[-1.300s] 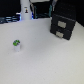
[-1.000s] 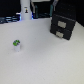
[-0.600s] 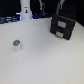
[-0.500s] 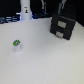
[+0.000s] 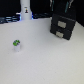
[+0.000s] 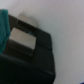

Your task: Open the kcup holder, insert the kcup into the holder, and close the kcup holder

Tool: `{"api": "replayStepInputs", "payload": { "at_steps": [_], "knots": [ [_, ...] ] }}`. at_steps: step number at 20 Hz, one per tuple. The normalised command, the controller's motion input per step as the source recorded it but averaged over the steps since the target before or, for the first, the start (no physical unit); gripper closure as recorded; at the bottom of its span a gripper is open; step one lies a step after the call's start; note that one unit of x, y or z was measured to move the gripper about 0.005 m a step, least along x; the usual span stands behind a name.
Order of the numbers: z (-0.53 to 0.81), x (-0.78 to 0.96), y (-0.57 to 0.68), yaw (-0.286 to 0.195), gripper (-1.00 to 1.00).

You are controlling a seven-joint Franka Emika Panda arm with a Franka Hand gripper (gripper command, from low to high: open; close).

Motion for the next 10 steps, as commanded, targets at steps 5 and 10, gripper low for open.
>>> {"api": "replayStepInputs", "payload": {
  "at_steps": [5,10],
  "knots": [
    [-0.28,-0.22,0.57,-0.193,-1.0],
    [-0.37,-0.21,0.48,-0.171,-1.0]
  ]
}}
